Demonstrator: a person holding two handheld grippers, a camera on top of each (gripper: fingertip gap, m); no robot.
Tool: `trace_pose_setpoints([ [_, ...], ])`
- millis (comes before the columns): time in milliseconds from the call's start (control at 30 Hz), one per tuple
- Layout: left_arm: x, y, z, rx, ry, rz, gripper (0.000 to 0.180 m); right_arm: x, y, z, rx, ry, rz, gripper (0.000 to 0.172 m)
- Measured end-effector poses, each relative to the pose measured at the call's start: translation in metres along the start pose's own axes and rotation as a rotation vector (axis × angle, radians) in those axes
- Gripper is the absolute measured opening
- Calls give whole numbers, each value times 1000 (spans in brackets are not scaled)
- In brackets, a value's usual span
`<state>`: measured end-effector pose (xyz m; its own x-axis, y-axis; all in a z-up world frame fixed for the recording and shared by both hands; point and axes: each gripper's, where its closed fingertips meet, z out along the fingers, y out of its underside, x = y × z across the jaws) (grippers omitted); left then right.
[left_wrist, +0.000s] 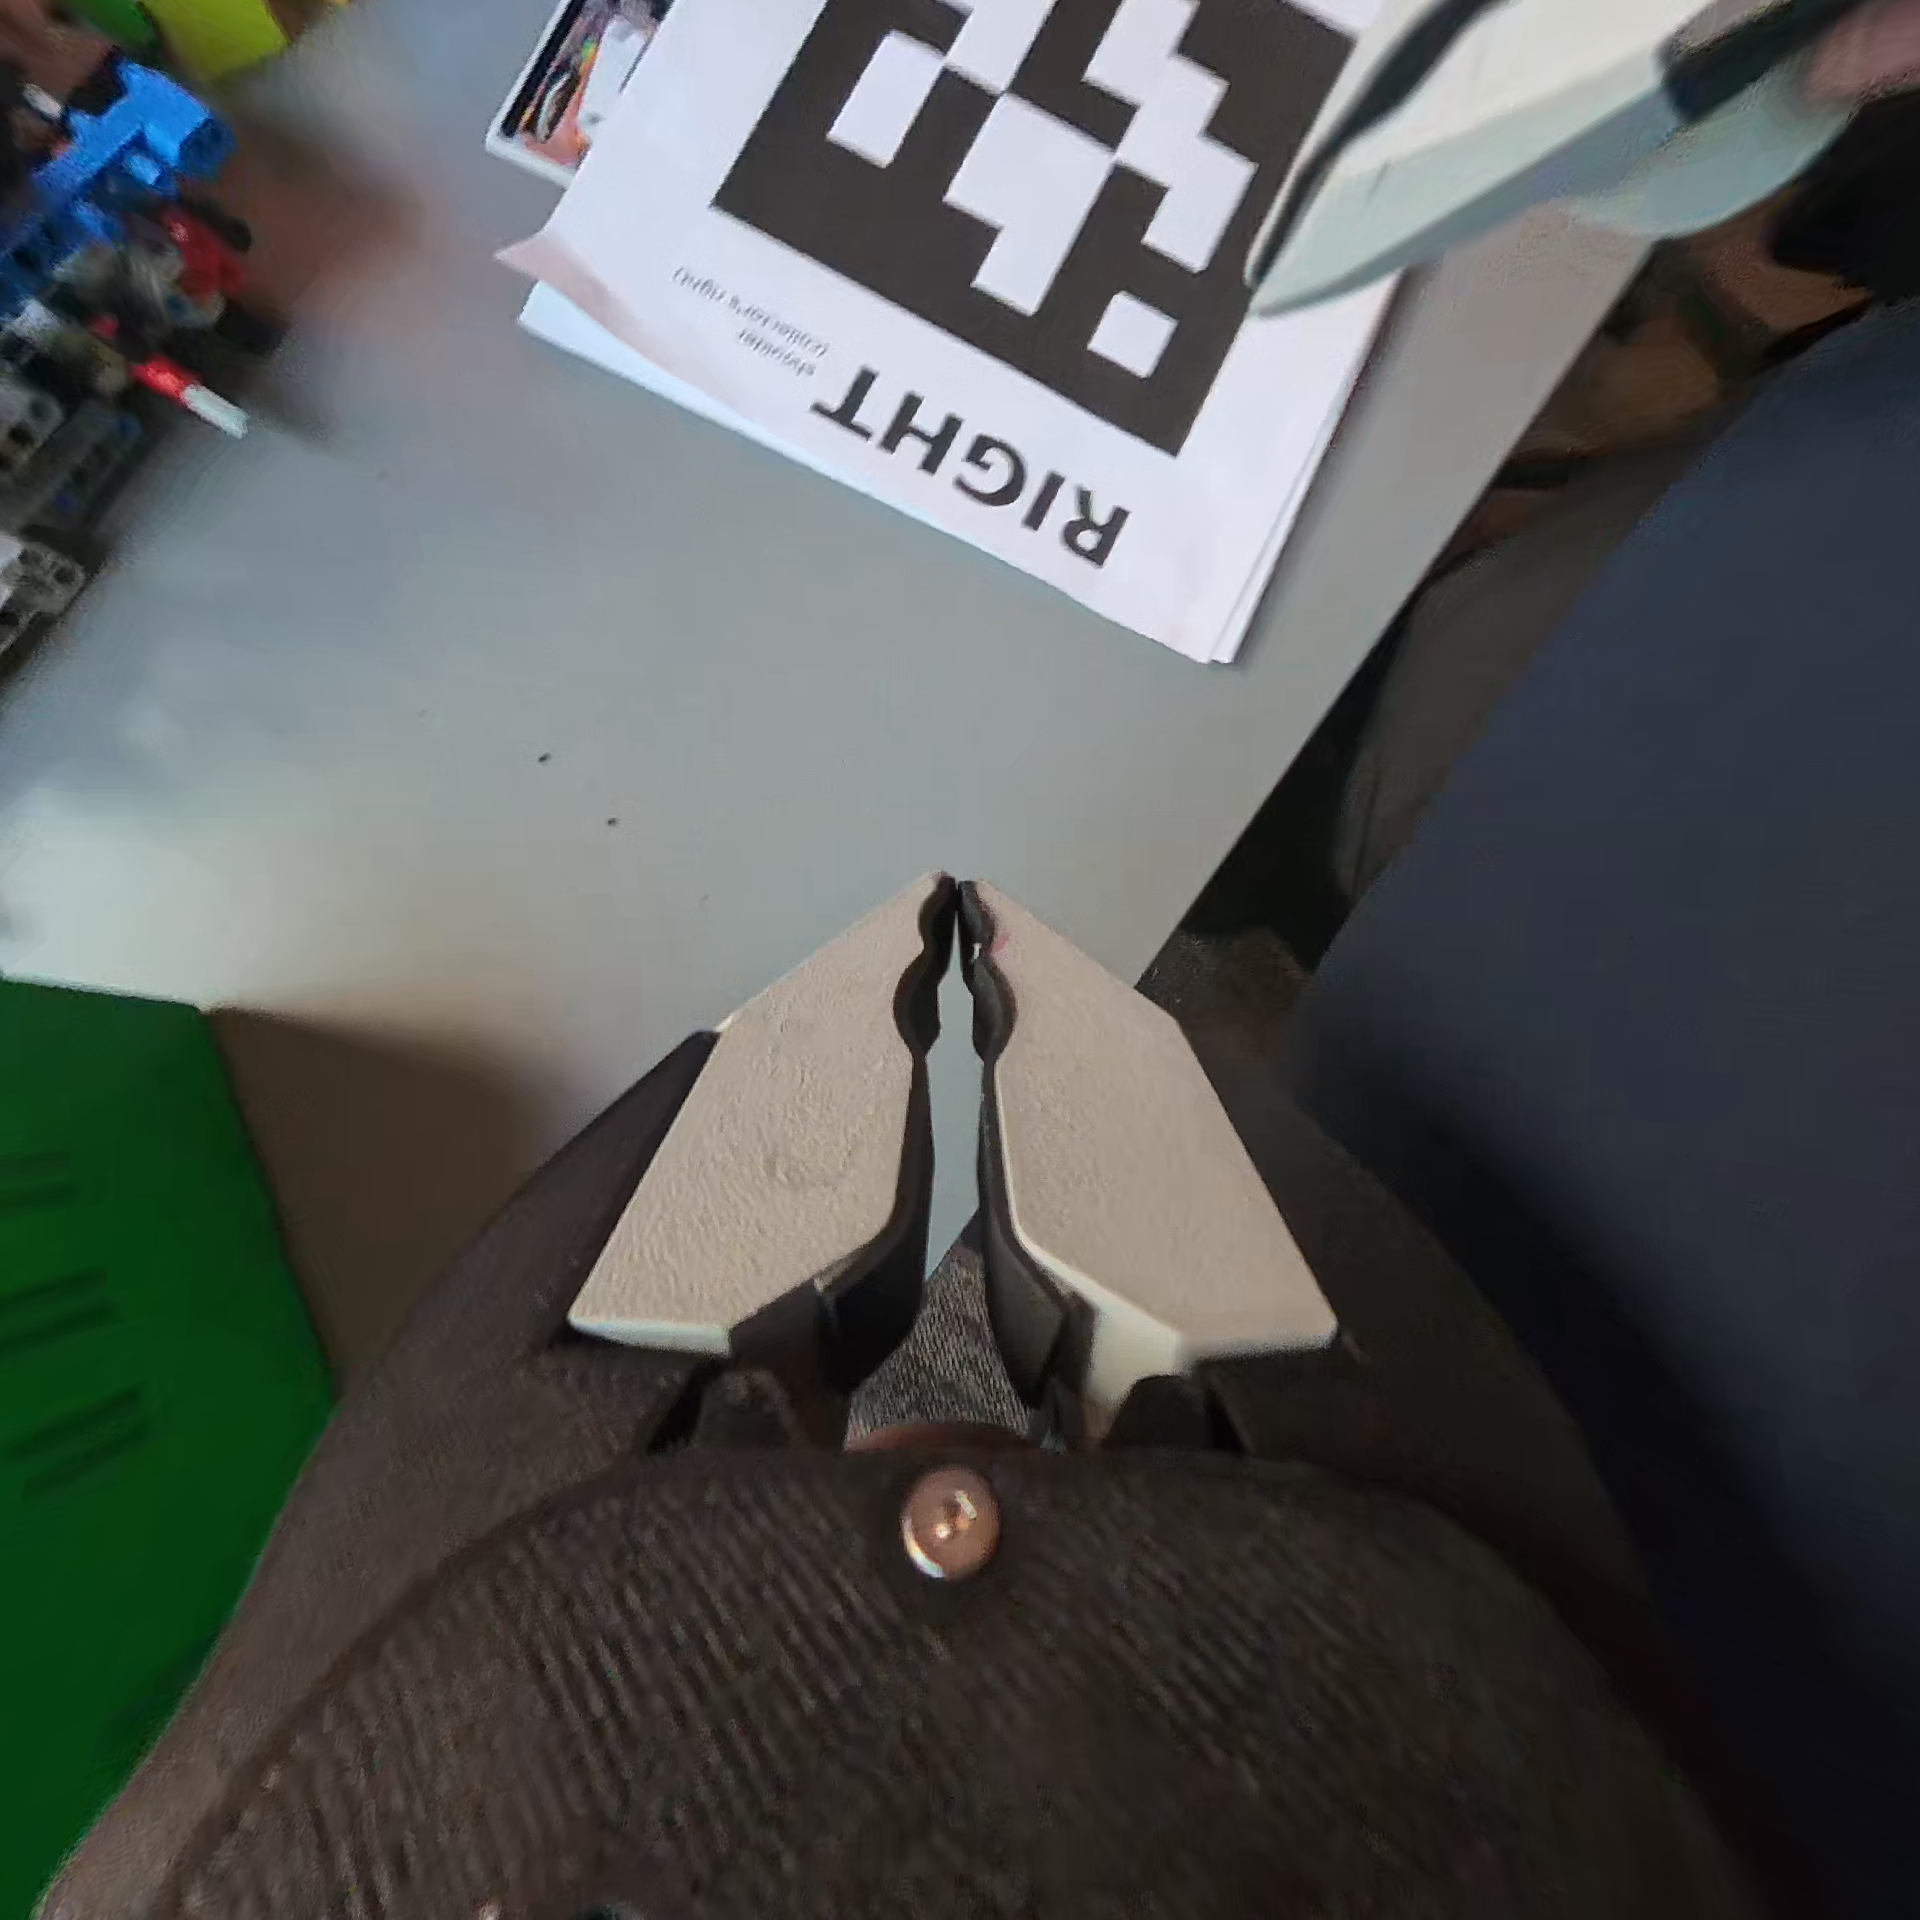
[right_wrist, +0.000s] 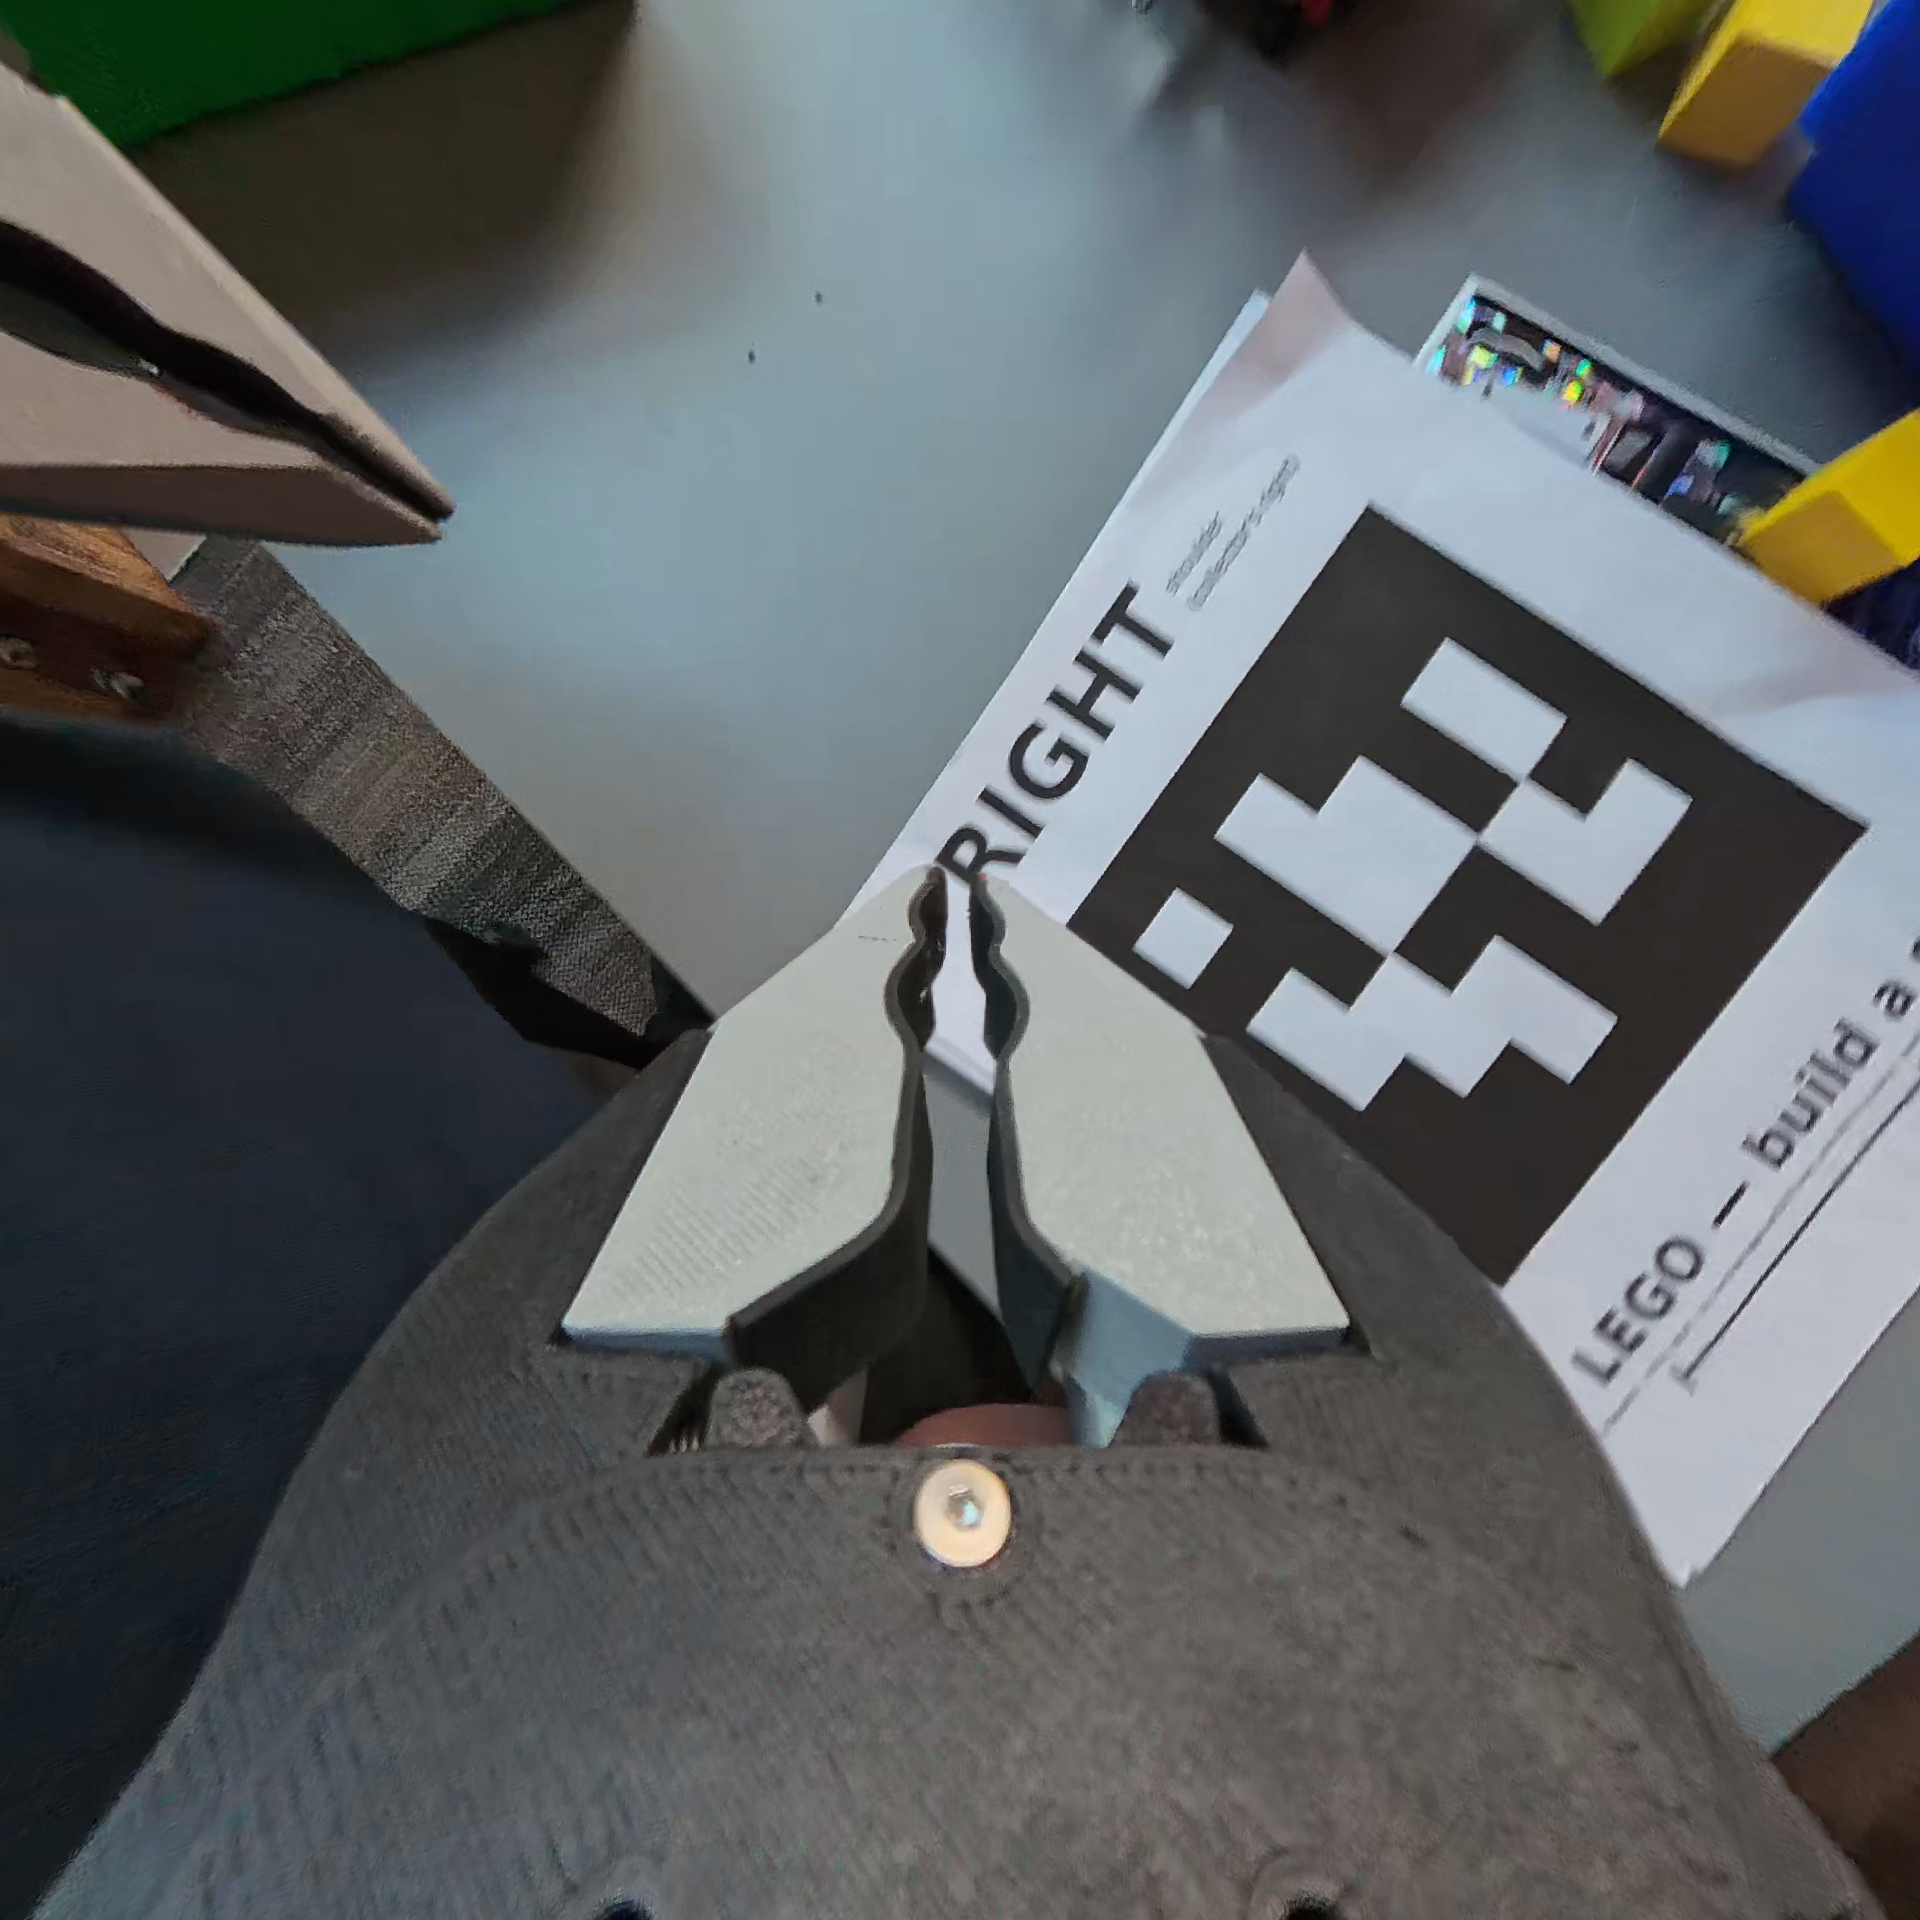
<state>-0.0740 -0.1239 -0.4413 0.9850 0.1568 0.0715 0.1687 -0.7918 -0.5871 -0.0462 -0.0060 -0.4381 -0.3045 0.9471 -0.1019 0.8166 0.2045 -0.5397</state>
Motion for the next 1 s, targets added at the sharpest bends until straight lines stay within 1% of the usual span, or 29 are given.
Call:
trace_pose_setpoints([
  [133,-13,-5,-5,-52,-117,-96,0,24,-21,10,38,-67,-66,3],
  [167,-12,-7,-5,-61,-132,-134,3,31,-24,13,45,-83,-90,4],
  [233,-9,-8,-6,-92,-152,-211,24,44,-29,17,55,-110,-138,4],
  [267,-6,-7,-6,-109,-159,-247,32,49,-31,20,61,-124,-161,4],
  [300,-3,-5,-7,-126,-170,-281,34,54,-32,23,66,-138,-180,4],
  [400,9,0,-13,-154,-203,-360,51,65,-32,33,72,-177,-198,5],
  [433,14,2,-15,-162,-211,-384,50,66,-32,37,69,-189,-198,5],
  [533,25,13,-24,-184,-231,-445,59,64,-37,47,68,-223,-208,6],
  [600,28,22,-30,-183,-249,-483,56,61,-45,49,81,-231,-236,6],
  [700,29,34,-39,-168,-272,-525,45,62,-56,49,98,-222,-247,6],
  [767,30,44,-40,-165,-267,-537,45,66,-61,47,106,-202,-223,8],
  [900,36,65,-38,-163,-204,-539,45,72,-58,44,89,-149,-151,12],
  [1000,42,80,-41,-138,-135,-532,43,62,-56,39,74,-125,-80,15],
])
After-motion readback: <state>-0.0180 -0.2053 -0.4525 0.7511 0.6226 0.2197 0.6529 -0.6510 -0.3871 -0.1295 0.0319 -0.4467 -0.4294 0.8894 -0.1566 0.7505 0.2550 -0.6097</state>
